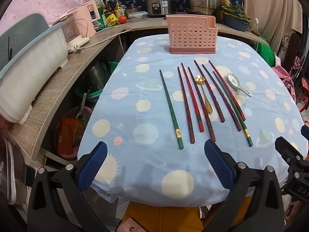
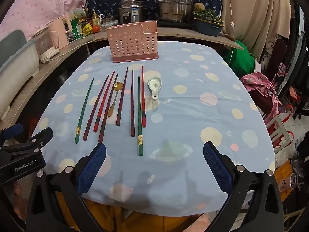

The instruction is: Organize utensils

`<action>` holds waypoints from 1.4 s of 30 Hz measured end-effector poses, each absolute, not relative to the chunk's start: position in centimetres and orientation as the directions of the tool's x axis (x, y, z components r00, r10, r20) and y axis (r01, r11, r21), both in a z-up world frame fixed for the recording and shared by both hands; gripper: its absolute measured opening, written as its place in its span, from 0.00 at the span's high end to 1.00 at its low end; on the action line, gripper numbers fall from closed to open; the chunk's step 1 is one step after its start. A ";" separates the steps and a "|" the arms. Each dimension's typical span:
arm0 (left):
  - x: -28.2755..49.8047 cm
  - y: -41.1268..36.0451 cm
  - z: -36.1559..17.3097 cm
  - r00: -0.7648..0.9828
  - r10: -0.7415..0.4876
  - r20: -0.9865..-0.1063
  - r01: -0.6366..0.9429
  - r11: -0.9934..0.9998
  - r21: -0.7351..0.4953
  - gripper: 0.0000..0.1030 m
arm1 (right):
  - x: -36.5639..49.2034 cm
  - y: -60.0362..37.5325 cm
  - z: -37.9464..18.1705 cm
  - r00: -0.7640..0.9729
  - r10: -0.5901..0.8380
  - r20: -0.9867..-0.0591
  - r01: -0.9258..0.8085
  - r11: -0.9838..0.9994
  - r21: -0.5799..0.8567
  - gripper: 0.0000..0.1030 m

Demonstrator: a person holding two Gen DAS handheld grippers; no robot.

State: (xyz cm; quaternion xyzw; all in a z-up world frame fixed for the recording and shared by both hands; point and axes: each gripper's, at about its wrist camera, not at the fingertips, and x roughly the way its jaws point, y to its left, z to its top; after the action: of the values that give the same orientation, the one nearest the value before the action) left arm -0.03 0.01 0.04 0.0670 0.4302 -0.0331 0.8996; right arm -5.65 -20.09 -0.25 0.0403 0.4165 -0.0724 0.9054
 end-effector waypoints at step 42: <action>-0.4 -0.4 -0.1 0.622 -0.002 -0.783 0.124 0.988 0.096 0.07 | -5.9 -20.0 0.1 0.644 -0.090 -0.759 0.158 0.987 0.018 0.06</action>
State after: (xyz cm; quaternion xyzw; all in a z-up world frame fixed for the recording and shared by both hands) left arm -0.42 -0.38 -0.09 0.0705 0.4336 -0.0351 0.8977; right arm -5.95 -19.96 0.08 0.0412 0.4160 -0.0684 0.9058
